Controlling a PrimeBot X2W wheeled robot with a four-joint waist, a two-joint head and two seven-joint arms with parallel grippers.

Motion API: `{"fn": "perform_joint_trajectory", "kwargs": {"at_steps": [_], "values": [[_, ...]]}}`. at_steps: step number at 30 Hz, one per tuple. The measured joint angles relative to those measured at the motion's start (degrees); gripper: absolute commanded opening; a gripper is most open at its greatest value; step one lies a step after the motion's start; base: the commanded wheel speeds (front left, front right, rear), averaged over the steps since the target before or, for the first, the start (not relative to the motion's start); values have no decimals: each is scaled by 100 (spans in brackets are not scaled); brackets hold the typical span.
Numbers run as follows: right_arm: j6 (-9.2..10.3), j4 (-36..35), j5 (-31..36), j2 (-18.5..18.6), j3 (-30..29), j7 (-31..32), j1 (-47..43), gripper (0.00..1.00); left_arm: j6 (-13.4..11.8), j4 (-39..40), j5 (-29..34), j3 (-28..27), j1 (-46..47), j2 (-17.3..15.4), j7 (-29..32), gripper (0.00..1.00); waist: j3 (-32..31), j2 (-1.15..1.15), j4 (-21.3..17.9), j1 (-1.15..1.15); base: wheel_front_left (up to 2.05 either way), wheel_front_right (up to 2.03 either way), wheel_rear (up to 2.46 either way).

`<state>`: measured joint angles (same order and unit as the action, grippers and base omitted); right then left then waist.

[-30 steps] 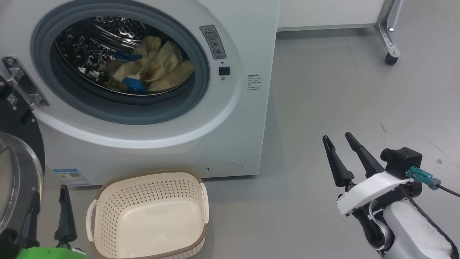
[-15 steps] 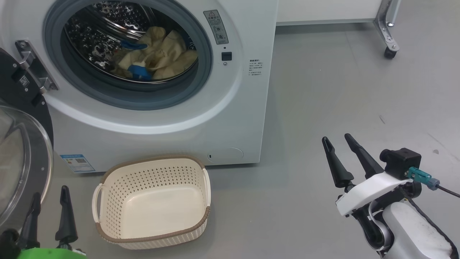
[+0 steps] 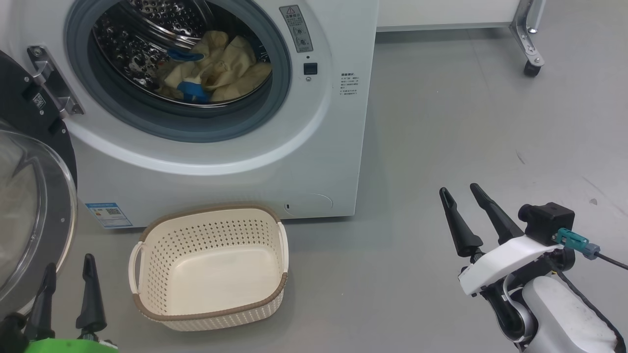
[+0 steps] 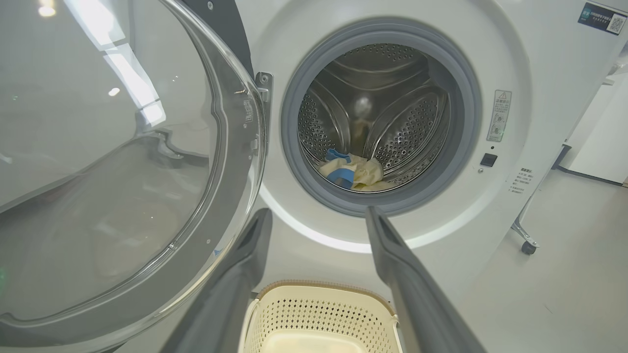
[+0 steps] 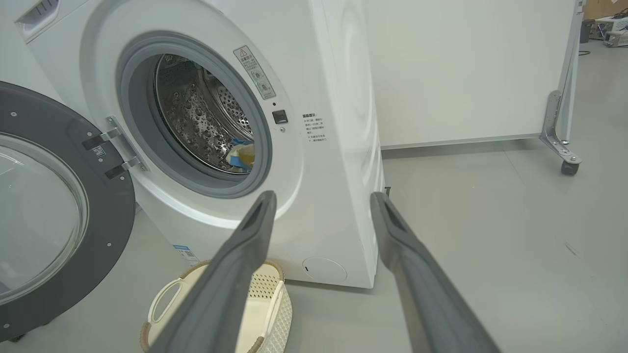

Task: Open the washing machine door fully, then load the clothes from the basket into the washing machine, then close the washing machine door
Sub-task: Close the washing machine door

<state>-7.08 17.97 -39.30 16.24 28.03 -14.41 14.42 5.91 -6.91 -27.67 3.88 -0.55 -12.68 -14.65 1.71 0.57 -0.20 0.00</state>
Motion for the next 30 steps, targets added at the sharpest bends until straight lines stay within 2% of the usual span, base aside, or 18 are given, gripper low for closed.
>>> {"fn": "perform_joint_trajectory", "kwargs": {"at_steps": [22, 30], "values": [[0, 3, -5, 5, -41, 0, 0, 100, -1, -21, 56, -37, 0, 0, 0, 100, 55, 0, 77, 0, 0, 0, 0], [0, 5, -5, 41, -193, 0, -1, 100, -1, -69, 58, 19, 4, 52, 0, 100, 42, 0, 248, 0, 0, 0, 0]]}}
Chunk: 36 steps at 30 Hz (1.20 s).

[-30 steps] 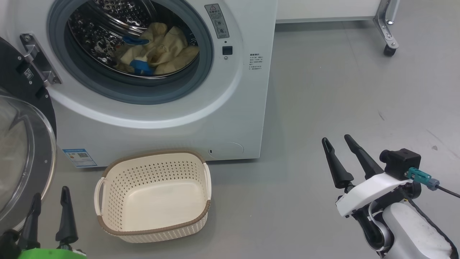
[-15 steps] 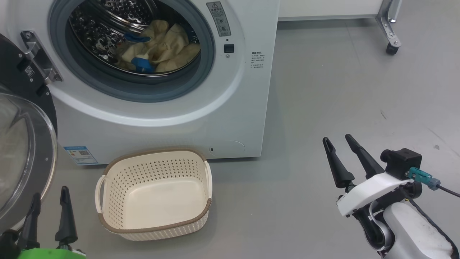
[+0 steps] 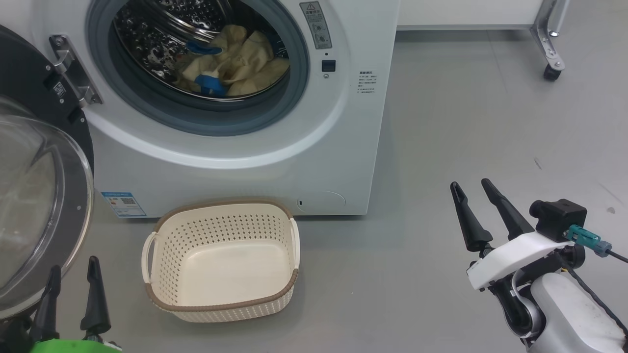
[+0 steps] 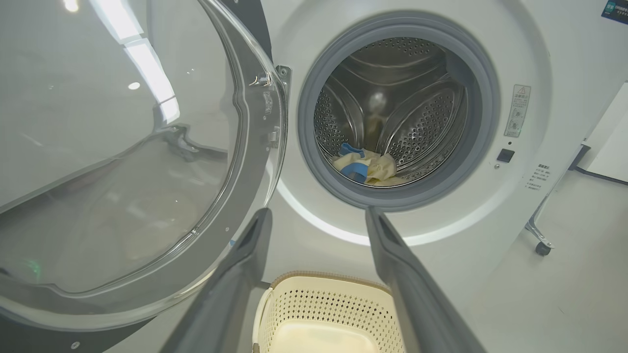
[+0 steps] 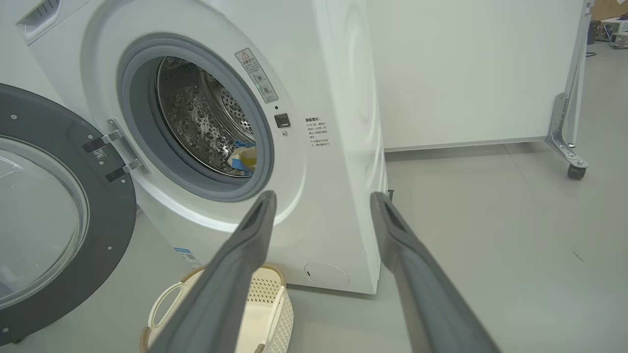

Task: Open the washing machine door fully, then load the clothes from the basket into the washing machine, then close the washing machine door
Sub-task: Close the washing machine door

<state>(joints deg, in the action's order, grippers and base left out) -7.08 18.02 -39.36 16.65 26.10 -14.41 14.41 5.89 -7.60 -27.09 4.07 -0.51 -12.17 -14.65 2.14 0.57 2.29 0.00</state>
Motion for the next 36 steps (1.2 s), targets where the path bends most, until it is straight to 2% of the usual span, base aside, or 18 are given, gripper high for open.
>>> {"fn": "perform_joint_trajectory", "kwargs": {"at_steps": [6, 22, 36], "values": [[0, -2, 0, 0, -4, 0, -2, 100, -10, -57, 0, -14, 1, 66, 0, 100, -13, 0, 222, 0, 0, 0, 0], [0, -5, 0, -5, 60, 0, -6, 100, -253, -90, 43, -151, 23, 155, 0, 100, -40, 0, 975, 0, 0, 0, 0], [0, -2, -1, -8, 149, 0, -6, 100, -310, -89, 44, -218, 25, 290, 0, 100, -29, 0, 1536, 0, 0, 0, 0]]}}
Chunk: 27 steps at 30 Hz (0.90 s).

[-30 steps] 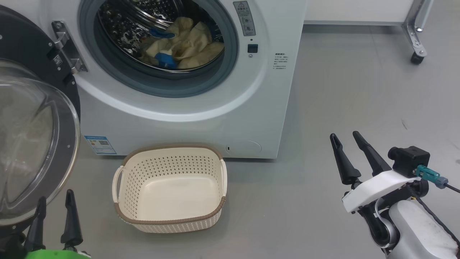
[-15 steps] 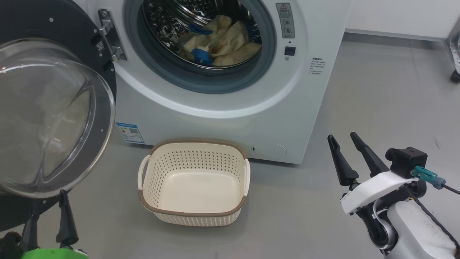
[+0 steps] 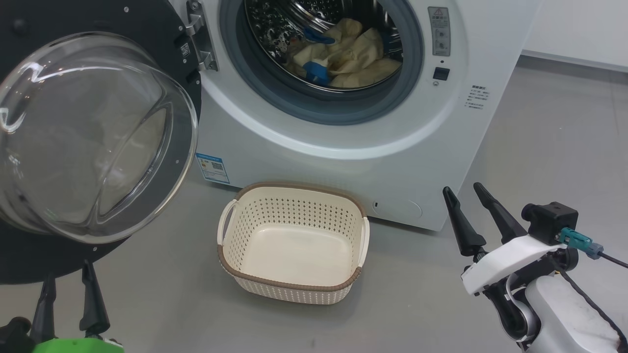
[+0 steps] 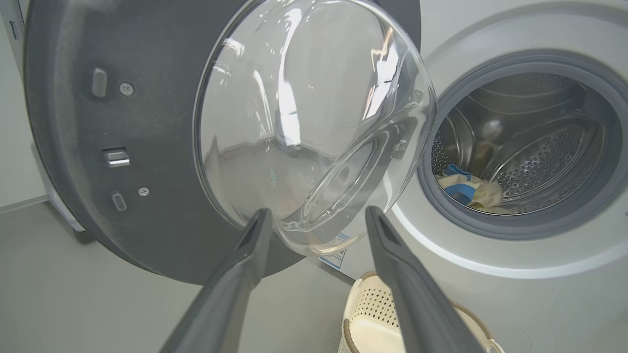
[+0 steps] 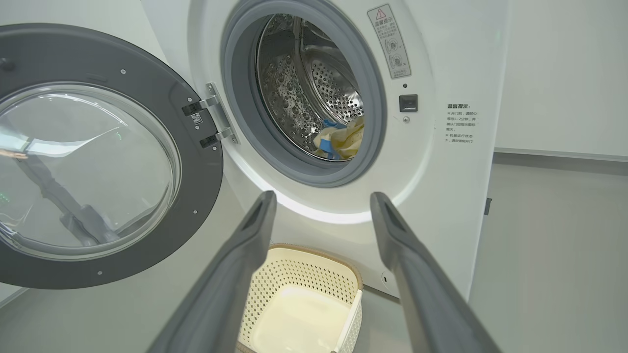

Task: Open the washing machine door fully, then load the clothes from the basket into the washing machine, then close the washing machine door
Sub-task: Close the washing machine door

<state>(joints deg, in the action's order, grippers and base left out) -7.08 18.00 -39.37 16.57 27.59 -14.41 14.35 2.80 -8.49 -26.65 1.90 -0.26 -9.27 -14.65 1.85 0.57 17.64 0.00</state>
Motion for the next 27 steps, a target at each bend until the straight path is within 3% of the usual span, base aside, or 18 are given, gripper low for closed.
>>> {"fn": "perform_joint_trajectory", "kwargs": {"at_steps": [16, 27], "values": [[0, 25, -51, -12, 176, 0, 1, 100, 1, -5, 57, -21, 2, 3, 0, 100, -51, 0, 543, 0, 0, 0, 0], [0, 45, -58, -37, 334, 0, 4, 100, 1, 58, 99, -168, -5, -3, 0, 100, -67, 0, 608, 0, 0, 0, 0]]}}
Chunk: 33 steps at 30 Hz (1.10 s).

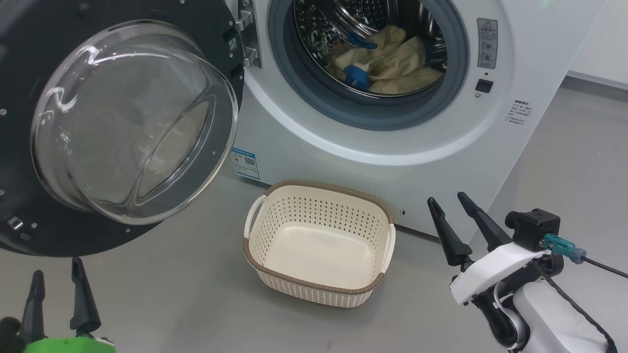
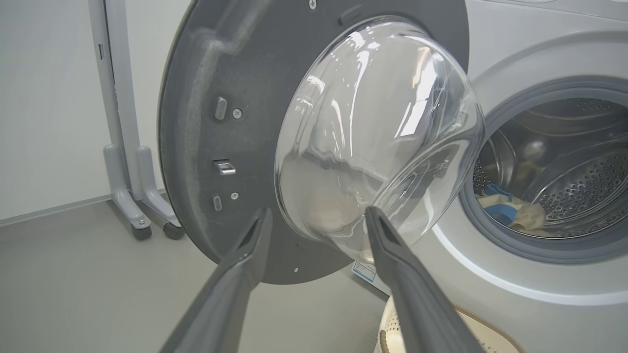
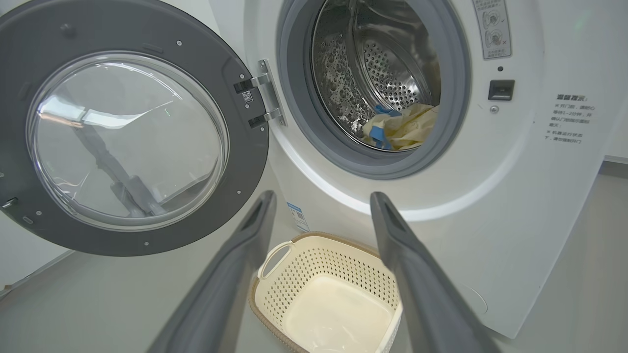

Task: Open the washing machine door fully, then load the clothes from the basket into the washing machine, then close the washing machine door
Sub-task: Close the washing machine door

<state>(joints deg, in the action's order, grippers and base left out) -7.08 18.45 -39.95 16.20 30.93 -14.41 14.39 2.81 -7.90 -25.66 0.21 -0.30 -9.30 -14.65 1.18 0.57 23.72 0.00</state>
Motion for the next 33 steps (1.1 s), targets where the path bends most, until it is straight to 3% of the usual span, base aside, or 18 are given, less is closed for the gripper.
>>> {"fn": "perform_joint_trajectory", "kwargs": {"at_steps": [5, 6, 7, 8, 11, 22, 33], "values": [[0, 20, -11, 3, 24, 0, 3, 100, 0, 45, 8, -38, -1, -54, 0, 100, 24, 0, -16, 0, 0, 0, 0], [0, 22, -24, 5, 24, 0, 3, 100, 0, 62, 36, -46, 0, -79, 0, 91, 29, 0, -20, 0, 0, 0, 0], [0, 24, -45, 7, 25, 0, 5, 100, 0, 91, 62, -54, 0, -104, 0, 75, 35, 0, -24, 0, 0, 0, 0], [0, 25, -45, 9, 25, 0, 7, 100, 0, 142, 67, -63, 1, -135, 0, 47, 41, 0, -29, 0, 0, 0, 0], [0, 27, -47, 14, 25, 0, 9, 100, 0, 291, 99, -141, 11, -203, 0, 0, 59, 0, -39, 0, 0, 0, 0], [0, 42, -49, 26, 2, 0, 96, 100, 8, 871, -24, -655, 638, -811, 132, 0, 109, 0, -42, 0, 0, 0, 0], [0, 57, -49, 25, 120, 0, 136, 100, 115, 1081, -856, -1394, 1484, -1393, 756, 0, 125, 0, -140, 0, 0, 0, 0]]}}
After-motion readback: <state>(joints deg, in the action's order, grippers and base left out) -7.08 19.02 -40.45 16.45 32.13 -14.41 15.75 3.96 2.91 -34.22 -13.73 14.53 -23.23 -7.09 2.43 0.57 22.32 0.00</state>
